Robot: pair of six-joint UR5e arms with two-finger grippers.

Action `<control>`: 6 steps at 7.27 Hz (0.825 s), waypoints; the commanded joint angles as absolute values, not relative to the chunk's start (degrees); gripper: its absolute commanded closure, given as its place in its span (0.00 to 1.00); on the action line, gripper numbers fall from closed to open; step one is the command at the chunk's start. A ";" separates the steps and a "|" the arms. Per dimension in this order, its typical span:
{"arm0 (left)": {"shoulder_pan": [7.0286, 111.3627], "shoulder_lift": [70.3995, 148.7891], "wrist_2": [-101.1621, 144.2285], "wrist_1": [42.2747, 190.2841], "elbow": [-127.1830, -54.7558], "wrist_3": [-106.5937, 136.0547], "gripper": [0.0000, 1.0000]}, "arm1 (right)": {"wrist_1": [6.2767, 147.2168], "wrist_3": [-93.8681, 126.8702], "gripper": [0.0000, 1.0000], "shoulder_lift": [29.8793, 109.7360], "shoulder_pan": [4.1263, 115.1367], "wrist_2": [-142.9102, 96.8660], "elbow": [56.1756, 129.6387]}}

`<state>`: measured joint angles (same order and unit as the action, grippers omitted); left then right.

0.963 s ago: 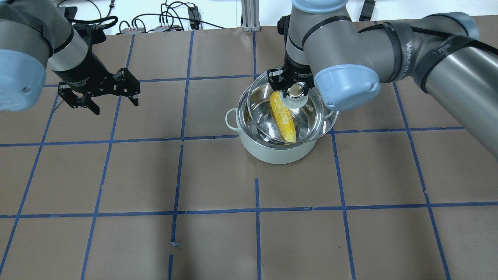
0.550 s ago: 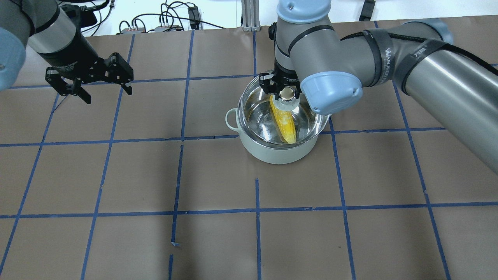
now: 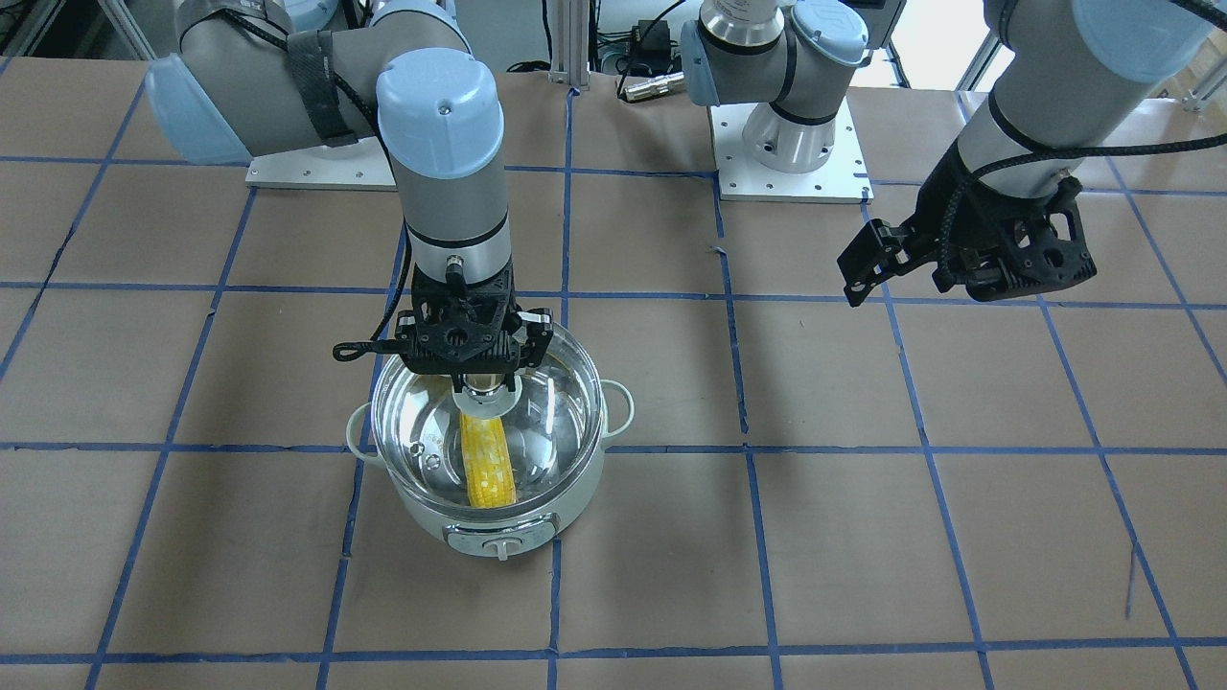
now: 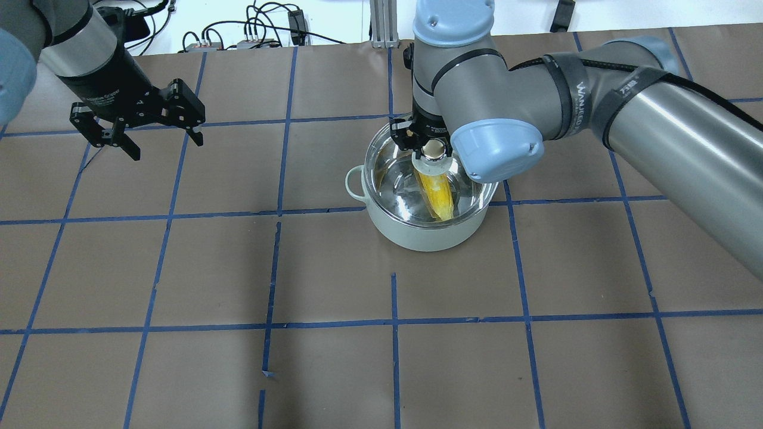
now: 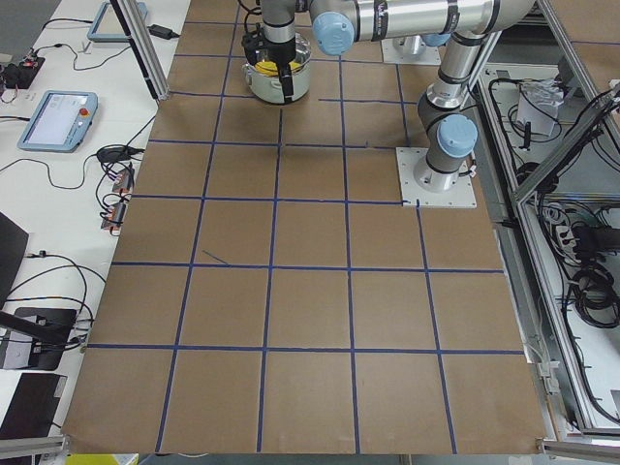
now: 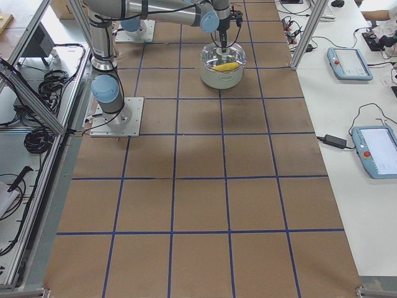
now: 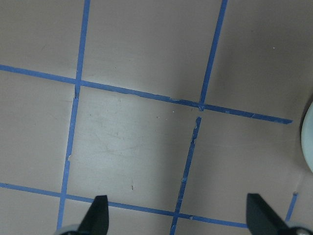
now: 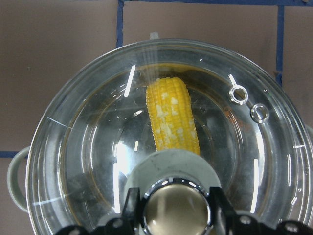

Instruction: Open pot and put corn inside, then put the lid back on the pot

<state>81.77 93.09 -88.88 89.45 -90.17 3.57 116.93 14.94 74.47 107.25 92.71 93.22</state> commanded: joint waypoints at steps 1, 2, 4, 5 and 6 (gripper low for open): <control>82.17 93.51 -88.86 89.30 -90.53 3.87 0.00 | 117.51 14.94 0.54 73.83 107.49 93.16 92.99; 82.35 93.52 -88.60 89.21 -91.22 5.00 0.00 | 117.51 14.94 0.54 73.83 107.49 93.16 92.90; 82.70 93.43 -88.33 89.12 -92.19 5.36 0.00 | 117.51 14.50 0.54 73.74 107.49 93.16 92.64; 83.49 93.43 -88.42 89.12 -92.37 6.58 0.00 | 117.51 14.33 0.52 73.65 107.40 93.08 92.55; 84.80 93.51 -88.42 89.12 -92.37 8.33 0.00 | 117.60 14.33 0.53 73.65 107.32 93.16 92.64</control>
